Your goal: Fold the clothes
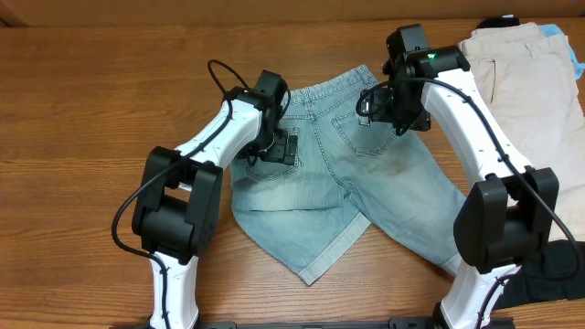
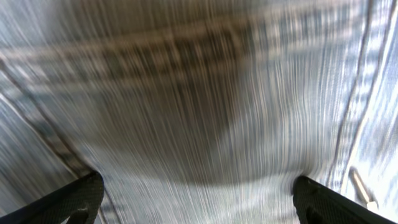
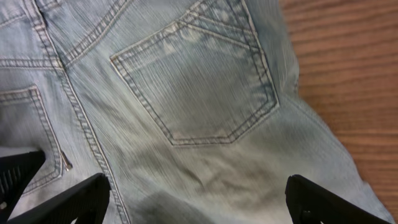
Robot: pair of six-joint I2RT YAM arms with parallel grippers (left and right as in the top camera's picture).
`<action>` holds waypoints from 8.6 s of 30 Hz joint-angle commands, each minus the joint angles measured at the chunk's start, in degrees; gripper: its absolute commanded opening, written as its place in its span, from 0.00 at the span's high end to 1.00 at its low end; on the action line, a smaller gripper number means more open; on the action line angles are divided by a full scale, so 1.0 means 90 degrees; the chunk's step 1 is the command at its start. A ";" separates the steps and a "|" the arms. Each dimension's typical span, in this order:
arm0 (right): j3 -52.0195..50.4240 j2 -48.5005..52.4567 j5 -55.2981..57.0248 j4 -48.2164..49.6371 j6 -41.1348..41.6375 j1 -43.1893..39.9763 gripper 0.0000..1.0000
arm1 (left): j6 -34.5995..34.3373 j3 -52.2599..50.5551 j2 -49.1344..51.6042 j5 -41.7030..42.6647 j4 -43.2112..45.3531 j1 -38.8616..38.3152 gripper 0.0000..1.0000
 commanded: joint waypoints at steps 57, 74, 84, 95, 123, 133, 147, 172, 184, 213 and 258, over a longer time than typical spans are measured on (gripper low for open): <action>0.0340 -0.1620 -0.0265 -0.0678 -0.0066 0.0051 0.00 | -0.2263 -0.0313 -0.4097 -0.0471 -0.3449 -0.0112 0.02; 0.0228 -0.1593 -0.0029 -0.0546 -0.0063 0.0051 0.00 | -0.2106 -0.4988 -0.4384 0.0068 0.0423 -0.0211 0.12; 0.0228 -0.1593 -0.0027 -0.0522 -0.0063 0.0051 0.00 | -0.2135 -0.5578 -0.4374 0.0092 0.1324 -0.0211 0.50; 0.0228 -0.1593 -0.0024 -0.0437 -0.0066 0.0051 0.00 | -0.2098 -0.5241 -0.4374 -0.0044 -0.0100 0.0177 0.95; 0.0228 -0.1290 -0.0119 -0.0255 -0.0474 0.0058 0.00 | -0.1719 -0.4522 -0.4374 0.2397 -0.2917 0.1222 0.00; 0.0175 -0.1192 -0.0792 0.0359 -0.0882 0.0993 0.03 | -0.1423 -0.1838 -0.4374 0.0478 -0.0850 0.1219 0.00; -0.0019 -0.1124 -0.0158 -0.0408 0.0369 -0.0284 0.09 | 0.1627 -0.1804 -0.2016 0.0396 0.3106 0.0389 0.00; -0.0765 -0.1124 -0.0350 -0.0051 0.0345 -0.0483 0.08 | 0.0270 -0.1583 0.0185 -0.1355 0.2878 0.1571 0.00; -0.0772 -0.1112 -0.1277 0.0321 0.0345 -0.0284 0.09 | -0.0138 -0.0702 0.0160 -0.0024 -0.0644 0.4199 0.09; -0.2533 0.0505 -0.0410 0.1960 0.0350 0.1722 0.28 | -0.0148 0.2883 -0.1999 -0.0449 -0.2421 0.2225 0.00; -0.4058 -0.0792 -0.1212 0.1095 0.0818 0.3009 0.44 | 0.0231 0.2880 -0.1977 -0.0522 -0.2103 0.1991 0.00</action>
